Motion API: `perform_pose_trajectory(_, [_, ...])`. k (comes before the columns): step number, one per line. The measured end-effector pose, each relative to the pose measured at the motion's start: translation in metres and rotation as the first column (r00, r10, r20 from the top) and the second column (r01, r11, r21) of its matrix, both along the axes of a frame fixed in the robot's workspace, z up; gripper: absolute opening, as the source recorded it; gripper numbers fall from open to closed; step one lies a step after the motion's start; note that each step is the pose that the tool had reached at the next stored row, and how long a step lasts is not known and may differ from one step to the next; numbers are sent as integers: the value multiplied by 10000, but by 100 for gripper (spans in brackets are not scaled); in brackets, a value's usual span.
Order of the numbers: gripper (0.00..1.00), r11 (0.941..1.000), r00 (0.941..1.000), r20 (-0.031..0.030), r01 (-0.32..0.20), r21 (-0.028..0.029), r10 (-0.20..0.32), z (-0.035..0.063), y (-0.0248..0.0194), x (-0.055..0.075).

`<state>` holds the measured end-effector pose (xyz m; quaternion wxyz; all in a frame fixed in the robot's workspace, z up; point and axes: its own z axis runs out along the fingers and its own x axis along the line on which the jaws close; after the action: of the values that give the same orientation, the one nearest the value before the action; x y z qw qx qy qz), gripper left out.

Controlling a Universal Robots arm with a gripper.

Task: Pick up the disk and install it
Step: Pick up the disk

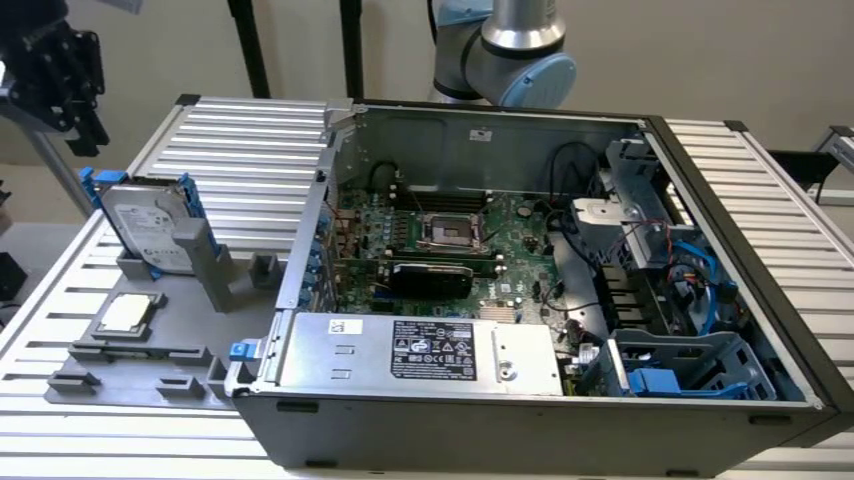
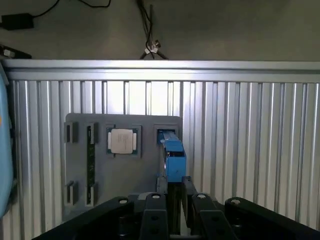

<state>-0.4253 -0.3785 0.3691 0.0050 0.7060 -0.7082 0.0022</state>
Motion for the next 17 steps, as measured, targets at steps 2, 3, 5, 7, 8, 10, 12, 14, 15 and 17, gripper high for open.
perform_pose_trajectory(2, [36,10000,10000,-1,-1,0,1,-19,0,0])
perform_pose_trajectory(3, [42,10000,10000,-2,-1,-1,1,-31,1,0])
perform_pose_trajectory(5, [47,10000,10000,-2,-2,-1,2,-57,4,0])
perform_pose_trajectory(7, [53,10000,10000,-2,-3,-1,3,-91,5,0])
perform_pose_trajectory(8, [59,10000,10000,-2,-3,-1,3,-110,7,0])
perform_pose_trajectory(10, [65,10000,10000,-2,-3,-1,3,-146,9,0])
perform_pose_trajectory(12, [65,10000,10000,-2,-2,-1,2,-183,13,0])
perform_pose_trajectory(14, [65,10000,10000,-2,-2,-1,2,-219,20,0])
perform_pose_trajectory(15, [65,10000,10000,-1,-2,-1,2,-237,25,0])
perform_pose_trajectory(17, [65,10000,10000,-1,5,-1,-5,-274,33,0])
